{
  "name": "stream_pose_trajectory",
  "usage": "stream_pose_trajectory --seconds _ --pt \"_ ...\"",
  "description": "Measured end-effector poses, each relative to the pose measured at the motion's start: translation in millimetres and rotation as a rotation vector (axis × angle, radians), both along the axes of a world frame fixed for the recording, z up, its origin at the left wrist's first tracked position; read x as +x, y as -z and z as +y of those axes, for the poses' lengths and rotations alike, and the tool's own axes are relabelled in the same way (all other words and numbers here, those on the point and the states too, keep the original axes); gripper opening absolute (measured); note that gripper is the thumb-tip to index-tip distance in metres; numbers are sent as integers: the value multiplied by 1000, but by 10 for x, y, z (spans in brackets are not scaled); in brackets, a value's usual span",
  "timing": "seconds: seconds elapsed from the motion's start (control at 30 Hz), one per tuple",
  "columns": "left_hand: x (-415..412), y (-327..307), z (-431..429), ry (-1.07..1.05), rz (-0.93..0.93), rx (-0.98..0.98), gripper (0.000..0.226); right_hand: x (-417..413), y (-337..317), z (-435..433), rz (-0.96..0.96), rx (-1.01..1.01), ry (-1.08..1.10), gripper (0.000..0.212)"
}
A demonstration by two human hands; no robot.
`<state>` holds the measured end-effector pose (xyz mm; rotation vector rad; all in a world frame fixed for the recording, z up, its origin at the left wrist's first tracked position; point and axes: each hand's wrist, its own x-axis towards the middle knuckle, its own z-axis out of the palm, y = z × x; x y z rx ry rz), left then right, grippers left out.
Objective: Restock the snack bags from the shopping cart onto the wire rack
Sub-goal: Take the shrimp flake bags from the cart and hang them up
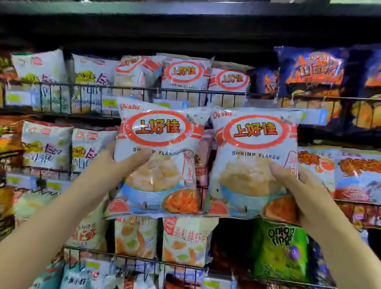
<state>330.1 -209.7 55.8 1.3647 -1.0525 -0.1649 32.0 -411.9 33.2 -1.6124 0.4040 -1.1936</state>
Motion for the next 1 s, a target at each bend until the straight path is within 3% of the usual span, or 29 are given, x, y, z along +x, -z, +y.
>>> stream_pose_trajectory --seconds 0.2,0.33,0.6,0.67,0.8,0.9,1.0 --pt "346 -365 -172 24 -26 -78 91 187 -419 -60 -88 -91 79 35" --pt "427 -544 -257 41 -29 -88 85 283 -542 -40 -99 -94 95 30" --pt "576 -770 -409 -12 -49 -86 30 399 -924 -127 -102 -123 138 33" --pt "645 -851 -433 -6 -41 -86 32 424 -1093 -165 -111 -156 140 31" --pt "768 -997 -398 37 -15 -139 64 503 -1454 -257 -117 -220 175 37" --pt "792 -1077 -408 19 -64 -141 37 583 -1734 -313 -160 -238 149 30" --pt "770 -1125 -432 12 -79 -148 32 660 -2032 -376 -191 -274 135 33"
